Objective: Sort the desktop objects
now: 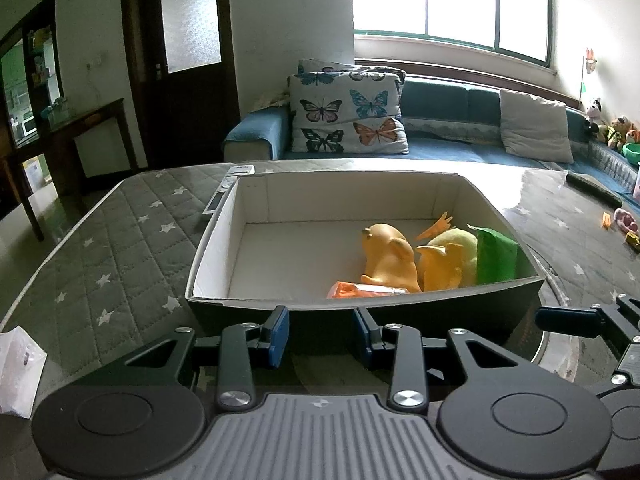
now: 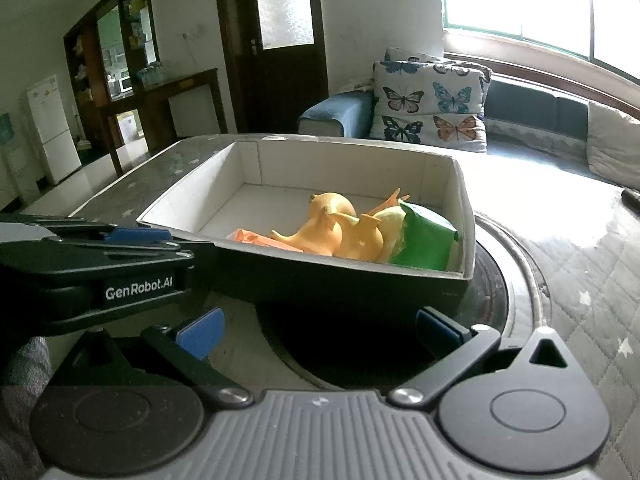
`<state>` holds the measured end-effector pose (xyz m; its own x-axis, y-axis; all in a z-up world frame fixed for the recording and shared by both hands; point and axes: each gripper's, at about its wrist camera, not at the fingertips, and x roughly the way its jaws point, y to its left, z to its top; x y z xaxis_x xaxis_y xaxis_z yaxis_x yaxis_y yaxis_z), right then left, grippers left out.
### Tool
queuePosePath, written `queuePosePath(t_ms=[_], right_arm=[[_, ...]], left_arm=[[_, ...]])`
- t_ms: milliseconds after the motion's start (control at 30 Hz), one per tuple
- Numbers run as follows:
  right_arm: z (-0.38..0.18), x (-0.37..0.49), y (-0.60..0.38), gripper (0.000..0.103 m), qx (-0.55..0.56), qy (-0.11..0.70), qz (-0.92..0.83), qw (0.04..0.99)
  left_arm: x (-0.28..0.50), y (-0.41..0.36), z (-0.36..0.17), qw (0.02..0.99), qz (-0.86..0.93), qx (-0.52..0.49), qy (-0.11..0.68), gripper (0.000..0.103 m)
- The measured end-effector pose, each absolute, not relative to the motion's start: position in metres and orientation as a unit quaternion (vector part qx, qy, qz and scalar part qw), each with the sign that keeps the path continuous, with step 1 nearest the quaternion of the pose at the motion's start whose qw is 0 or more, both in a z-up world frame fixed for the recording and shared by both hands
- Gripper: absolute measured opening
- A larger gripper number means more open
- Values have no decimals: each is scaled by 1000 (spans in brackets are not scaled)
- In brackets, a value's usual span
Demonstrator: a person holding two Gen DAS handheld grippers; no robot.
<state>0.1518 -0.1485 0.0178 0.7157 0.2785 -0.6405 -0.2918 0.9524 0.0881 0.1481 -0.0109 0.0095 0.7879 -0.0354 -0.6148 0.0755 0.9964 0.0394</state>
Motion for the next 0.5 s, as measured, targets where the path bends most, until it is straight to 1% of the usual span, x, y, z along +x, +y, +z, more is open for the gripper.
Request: queuePosePath(t_ms=[500], right_arm=[[13,168,-145,103,-14,355,154,922]], left_arm=[[160,-11,9,944,-30,36,326,38]])
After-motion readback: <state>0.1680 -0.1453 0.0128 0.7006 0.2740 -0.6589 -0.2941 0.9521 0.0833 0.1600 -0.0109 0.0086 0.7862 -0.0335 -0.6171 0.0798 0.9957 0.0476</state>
